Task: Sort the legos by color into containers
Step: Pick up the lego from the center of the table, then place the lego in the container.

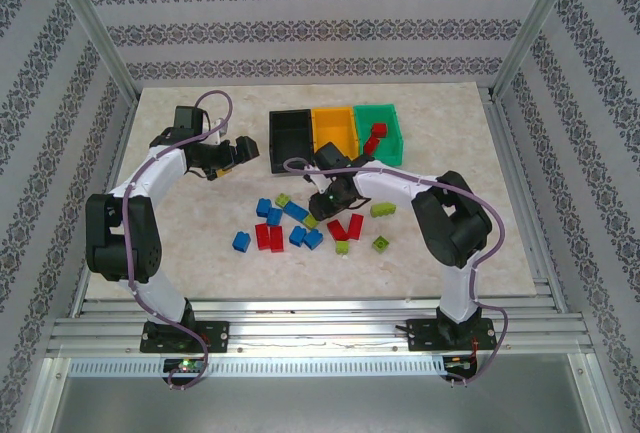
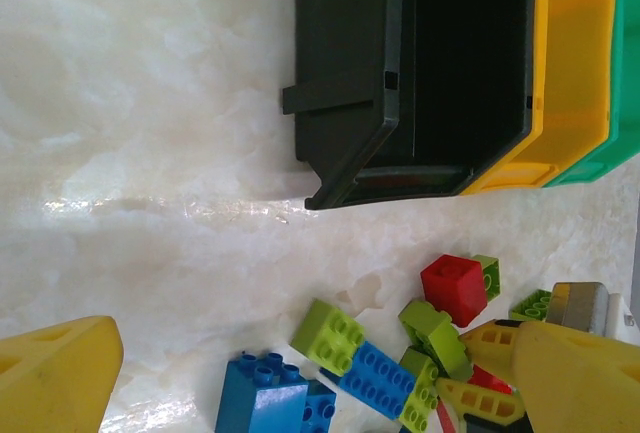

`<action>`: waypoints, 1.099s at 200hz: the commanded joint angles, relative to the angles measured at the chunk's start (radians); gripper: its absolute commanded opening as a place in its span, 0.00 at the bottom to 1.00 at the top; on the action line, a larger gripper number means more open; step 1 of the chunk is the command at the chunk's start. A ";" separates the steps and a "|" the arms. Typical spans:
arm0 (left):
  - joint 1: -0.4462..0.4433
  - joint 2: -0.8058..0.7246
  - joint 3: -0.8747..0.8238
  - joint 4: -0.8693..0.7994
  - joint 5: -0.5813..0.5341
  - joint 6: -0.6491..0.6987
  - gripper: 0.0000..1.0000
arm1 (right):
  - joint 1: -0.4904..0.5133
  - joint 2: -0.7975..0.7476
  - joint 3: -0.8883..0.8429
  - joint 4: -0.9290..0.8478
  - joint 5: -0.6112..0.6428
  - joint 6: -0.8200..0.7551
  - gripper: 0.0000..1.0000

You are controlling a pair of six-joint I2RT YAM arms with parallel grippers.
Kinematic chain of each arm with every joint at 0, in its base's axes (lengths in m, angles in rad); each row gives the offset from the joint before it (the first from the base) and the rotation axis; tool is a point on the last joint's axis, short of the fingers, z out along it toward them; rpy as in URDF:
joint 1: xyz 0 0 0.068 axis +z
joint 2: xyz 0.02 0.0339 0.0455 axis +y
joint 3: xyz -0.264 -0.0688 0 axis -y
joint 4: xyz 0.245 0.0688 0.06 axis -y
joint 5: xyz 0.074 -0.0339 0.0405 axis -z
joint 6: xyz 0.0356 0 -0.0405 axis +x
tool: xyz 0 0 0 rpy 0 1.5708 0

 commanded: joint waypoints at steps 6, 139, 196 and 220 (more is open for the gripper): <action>-0.014 -0.033 0.034 -0.047 0.009 0.039 1.00 | 0.008 -0.009 -0.013 -0.009 0.032 -0.006 0.26; -0.028 -0.055 0.036 -0.054 -0.004 0.050 1.00 | -0.193 -0.149 0.110 0.130 -0.111 0.117 0.21; -0.056 -0.068 0.036 -0.066 -0.034 0.063 1.00 | -0.301 0.053 0.346 0.134 -0.172 0.179 0.57; -0.070 -0.073 0.038 -0.081 -0.059 0.081 1.00 | -0.299 0.011 0.270 0.209 -0.200 0.199 0.60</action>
